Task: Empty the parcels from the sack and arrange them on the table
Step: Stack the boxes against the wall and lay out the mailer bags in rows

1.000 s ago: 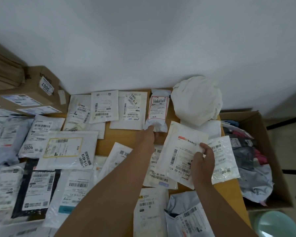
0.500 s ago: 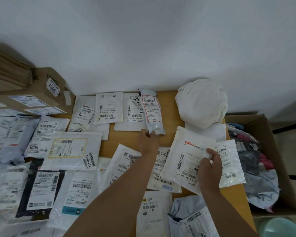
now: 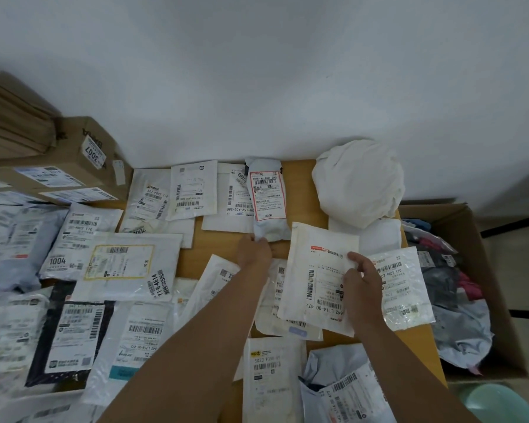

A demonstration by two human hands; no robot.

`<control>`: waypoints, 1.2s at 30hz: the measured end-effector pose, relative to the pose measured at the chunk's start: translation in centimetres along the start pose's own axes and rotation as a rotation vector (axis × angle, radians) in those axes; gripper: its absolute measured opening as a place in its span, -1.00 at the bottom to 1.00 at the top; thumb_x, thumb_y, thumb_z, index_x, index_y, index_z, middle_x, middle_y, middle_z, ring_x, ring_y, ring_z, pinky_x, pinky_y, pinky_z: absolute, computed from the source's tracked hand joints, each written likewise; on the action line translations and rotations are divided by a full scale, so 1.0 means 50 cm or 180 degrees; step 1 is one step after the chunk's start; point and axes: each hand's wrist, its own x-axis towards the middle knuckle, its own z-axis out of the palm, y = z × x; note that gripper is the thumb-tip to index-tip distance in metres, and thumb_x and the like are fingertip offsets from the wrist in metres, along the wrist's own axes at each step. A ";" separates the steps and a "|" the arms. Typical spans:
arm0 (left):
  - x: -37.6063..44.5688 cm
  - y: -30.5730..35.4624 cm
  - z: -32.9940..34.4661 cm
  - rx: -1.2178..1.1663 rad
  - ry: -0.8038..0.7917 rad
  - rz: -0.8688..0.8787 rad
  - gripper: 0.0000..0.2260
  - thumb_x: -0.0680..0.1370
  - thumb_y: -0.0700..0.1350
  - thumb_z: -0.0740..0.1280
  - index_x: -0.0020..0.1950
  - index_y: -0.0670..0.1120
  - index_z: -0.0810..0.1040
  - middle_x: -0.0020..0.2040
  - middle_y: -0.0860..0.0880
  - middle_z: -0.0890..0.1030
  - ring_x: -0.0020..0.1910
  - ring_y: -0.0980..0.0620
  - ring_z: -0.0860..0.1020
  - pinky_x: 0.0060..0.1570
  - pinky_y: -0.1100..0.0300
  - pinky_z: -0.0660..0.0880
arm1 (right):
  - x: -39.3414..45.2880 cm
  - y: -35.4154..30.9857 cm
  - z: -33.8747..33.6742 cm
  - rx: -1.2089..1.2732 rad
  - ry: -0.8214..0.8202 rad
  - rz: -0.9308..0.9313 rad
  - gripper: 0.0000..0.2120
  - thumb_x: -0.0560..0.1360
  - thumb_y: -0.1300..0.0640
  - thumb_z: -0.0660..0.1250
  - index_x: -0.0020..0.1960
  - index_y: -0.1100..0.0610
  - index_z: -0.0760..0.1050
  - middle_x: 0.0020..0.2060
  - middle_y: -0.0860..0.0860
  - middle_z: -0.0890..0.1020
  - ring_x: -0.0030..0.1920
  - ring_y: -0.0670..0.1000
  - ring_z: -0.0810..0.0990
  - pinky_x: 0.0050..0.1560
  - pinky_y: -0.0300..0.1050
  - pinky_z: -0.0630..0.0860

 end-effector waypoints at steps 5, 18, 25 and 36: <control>-0.027 0.018 0.004 -0.0120 -0.0053 0.0008 -0.70 0.57 -0.13 0.32 0.28 -0.15 0.46 0.02 -0.08 0.60 -0.04 -0.11 0.64 -0.07 0.02 0.61 | -0.002 0.001 -0.013 0.0010 0.0038 0.0007 -0.62 0.54 0.33 0.13 0.23 0.00 0.51 -0.13 0.01 0.59 -0.37 -0.06 0.44 -0.44 -0.20 0.39; -0.104 -0.128 -0.329 0.2461 0.0427 0.0676 -0.60 0.56 -0.04 0.31 0.38 -0.07 0.38 0.36 -0.15 0.38 0.30 -0.17 0.35 0.25 -0.04 0.35 | -0.024 -0.016 0.088 -0.1906 0.0331 -0.1243 -0.52 0.48 0.14 0.28 0.38 0.21 0.35 0.45 0.23 0.24 0.39 0.30 0.25 0.33 0.24 0.25; -0.098 -0.156 -0.314 0.2930 0.0345 0.1038 -0.61 0.57 0.05 0.30 0.37 -0.03 0.41 0.33 -0.12 0.32 0.31 -0.14 0.29 0.29 0.00 0.30 | -0.151 0.028 0.230 -0.3830 -0.1877 -0.2518 -0.13 0.41 -0.26 0.38 0.54 0.07 0.08 0.48 0.15 0.21 0.47 0.23 0.19 0.42 0.19 0.20; -0.085 -0.181 -0.365 0.1397 0.0251 0.1404 -0.71 0.61 -0.05 0.23 0.30 -0.08 0.50 0.19 -0.08 0.54 0.20 -0.08 0.45 0.23 -0.03 0.43 | -0.085 -0.022 0.304 -0.2838 -0.2035 -0.1645 -0.58 0.50 0.21 0.26 0.35 0.15 0.38 0.17 0.15 0.51 0.21 0.18 0.49 0.18 0.01 0.41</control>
